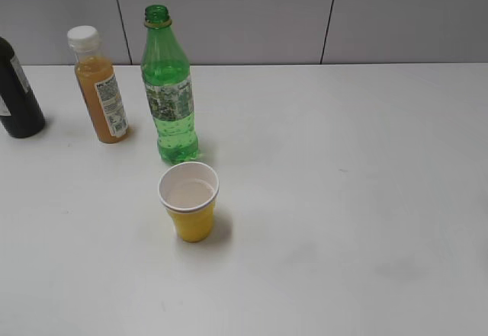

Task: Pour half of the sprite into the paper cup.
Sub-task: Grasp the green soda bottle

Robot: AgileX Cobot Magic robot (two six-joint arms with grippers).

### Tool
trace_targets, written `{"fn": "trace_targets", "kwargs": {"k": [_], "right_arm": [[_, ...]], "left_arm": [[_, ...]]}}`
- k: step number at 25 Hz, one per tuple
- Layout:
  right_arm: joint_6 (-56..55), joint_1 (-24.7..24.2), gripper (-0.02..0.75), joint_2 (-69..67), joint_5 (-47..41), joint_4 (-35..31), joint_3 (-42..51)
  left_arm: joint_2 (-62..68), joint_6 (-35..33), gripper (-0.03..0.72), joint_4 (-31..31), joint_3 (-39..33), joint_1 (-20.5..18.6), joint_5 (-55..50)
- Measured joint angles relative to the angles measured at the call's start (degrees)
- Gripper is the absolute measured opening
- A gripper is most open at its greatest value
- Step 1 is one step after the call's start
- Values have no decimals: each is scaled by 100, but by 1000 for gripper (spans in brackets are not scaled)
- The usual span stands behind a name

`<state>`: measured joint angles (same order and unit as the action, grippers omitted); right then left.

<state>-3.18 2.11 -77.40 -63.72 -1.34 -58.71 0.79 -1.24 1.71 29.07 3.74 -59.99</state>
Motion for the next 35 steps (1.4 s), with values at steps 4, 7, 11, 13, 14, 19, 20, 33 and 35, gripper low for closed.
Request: {"fn": "trace_targets", "kwargs": {"k": [4,7,11,13,14,19,20,33,35], "right_arm": [[16,0,593,951,295,5,873],[16,0,593,1634,401,5,1577],[16,0,593,2623,568,11,2428],[16,0,592,3110,637,11,2792],[16,0,592,3383,668,11,2932],[16,0,592,4636,829,11,3436],[16,0,592,4801,858,11,3457],[102,0,582,6632,941,11,3503],[102,0,582,6818,941,11,3503]], "left_arm": [[0,0,337,0,0,0,0],[0,0,337,0,0,0,0],[0,0,337,0,0,0,0],[0,0,337,0,0,0,0],[0,0,337,0,0,0,0],[0,0,337,0,0,0,0],[0,0,337,0,0,0,0],[0,0,337,0,0,0,0],[0,0,337,0,0,0,0]]}}
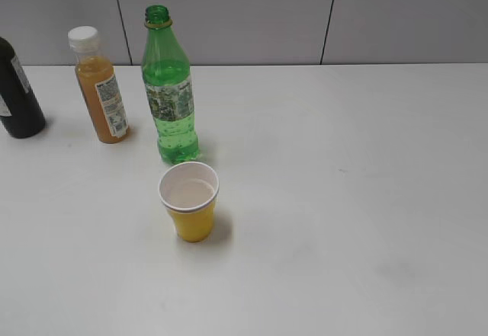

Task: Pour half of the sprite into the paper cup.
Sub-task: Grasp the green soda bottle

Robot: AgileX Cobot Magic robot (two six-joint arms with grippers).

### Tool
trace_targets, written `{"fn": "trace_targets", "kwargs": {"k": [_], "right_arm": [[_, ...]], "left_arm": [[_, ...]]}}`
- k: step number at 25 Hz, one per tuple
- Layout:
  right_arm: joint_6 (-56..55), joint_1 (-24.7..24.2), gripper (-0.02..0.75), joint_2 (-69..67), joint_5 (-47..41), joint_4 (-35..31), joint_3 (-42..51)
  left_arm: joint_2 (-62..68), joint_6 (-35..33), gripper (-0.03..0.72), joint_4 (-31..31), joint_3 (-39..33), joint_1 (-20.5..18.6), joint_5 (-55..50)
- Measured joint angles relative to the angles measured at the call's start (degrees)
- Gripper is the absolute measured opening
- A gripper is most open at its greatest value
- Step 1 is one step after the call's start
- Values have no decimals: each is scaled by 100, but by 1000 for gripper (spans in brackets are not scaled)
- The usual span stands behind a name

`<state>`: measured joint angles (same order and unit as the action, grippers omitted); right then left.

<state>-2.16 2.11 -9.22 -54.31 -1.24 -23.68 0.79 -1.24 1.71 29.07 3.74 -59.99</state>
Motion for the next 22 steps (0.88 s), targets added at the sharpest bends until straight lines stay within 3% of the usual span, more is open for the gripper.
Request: {"fn": "trace_targets", "kwargs": {"k": [8,22], "right_arm": [[19,0,582,894,7,0,0],[24,0,581,941,7,0,10]], "left_arm": [[0,0,337,0,0,0,0],[0,0,337,0,0,0,2]]}}
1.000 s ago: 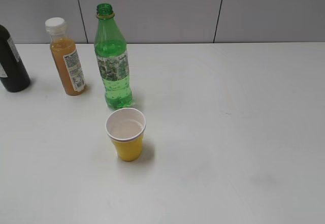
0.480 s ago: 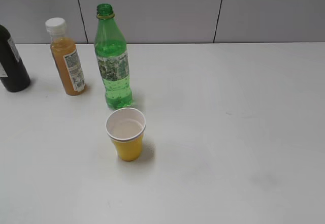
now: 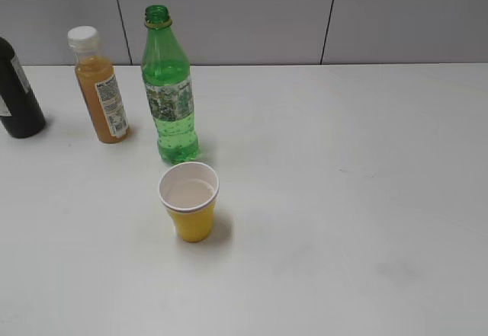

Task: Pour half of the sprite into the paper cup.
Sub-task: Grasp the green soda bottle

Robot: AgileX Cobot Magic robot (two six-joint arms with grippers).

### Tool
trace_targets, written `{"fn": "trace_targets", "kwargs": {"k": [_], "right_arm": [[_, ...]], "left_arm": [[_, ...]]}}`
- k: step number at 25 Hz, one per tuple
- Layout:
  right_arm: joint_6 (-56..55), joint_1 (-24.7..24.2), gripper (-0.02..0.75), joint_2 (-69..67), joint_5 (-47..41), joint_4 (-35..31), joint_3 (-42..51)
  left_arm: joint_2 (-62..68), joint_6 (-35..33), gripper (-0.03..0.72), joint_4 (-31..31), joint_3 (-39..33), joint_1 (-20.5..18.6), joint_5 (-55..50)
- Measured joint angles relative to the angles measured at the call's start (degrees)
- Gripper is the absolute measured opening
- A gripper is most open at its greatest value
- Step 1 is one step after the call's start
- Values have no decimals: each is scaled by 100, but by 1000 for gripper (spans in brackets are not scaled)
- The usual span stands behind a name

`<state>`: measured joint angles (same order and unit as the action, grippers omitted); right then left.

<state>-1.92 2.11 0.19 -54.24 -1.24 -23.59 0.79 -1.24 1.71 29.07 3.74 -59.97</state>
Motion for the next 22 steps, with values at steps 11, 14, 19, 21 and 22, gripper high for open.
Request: {"fn": "trace_targets", "kwargs": {"k": [11,14,19,21,22], "right_arm": [[0,0,581,0,0,0,7],[0,0,581,0,0,0,7],[0,0,581,0,0,0,7],[0,0,581,0,0,0,7],[0,0,581,0,0,0,7]], "left_arm": [[0,0,337,0,0,0,0],[0,0,337,0,0,0,0],[0,0,337,0,0,0,0],[0,0,337,0,0,0,0],[0,0,337,0,0,0,0]]}}
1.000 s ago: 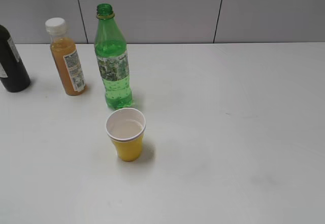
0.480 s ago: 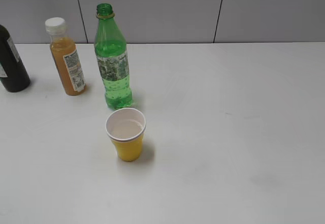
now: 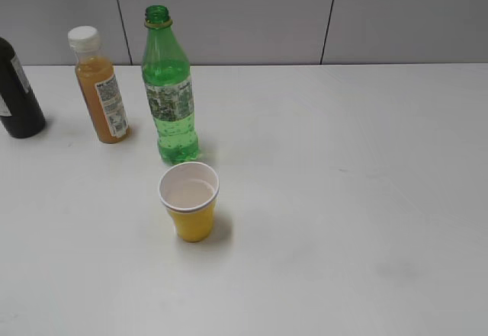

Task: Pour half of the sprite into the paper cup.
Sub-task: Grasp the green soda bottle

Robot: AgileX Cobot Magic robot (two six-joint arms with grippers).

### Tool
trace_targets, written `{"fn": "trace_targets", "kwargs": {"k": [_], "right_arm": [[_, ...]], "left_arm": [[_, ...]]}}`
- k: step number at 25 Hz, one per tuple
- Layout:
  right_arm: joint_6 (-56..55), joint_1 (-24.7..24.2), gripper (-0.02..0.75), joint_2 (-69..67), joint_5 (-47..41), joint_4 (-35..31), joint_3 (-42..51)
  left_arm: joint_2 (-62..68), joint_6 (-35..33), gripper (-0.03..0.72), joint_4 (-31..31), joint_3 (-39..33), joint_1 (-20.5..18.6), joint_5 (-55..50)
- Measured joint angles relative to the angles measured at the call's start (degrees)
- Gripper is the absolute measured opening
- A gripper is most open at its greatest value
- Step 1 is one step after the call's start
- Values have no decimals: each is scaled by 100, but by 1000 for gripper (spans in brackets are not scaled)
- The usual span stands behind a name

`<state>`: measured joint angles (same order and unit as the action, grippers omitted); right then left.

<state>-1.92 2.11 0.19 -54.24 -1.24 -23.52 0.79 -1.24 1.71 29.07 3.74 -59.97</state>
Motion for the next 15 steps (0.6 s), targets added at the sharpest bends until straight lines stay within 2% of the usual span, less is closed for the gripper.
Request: {"fn": "trace_targets", "kwargs": {"k": [15], "right_arm": [[0,0,581,0,0,0,0]], "left_arm": [[0,0,337,0,0,0,0]]}}
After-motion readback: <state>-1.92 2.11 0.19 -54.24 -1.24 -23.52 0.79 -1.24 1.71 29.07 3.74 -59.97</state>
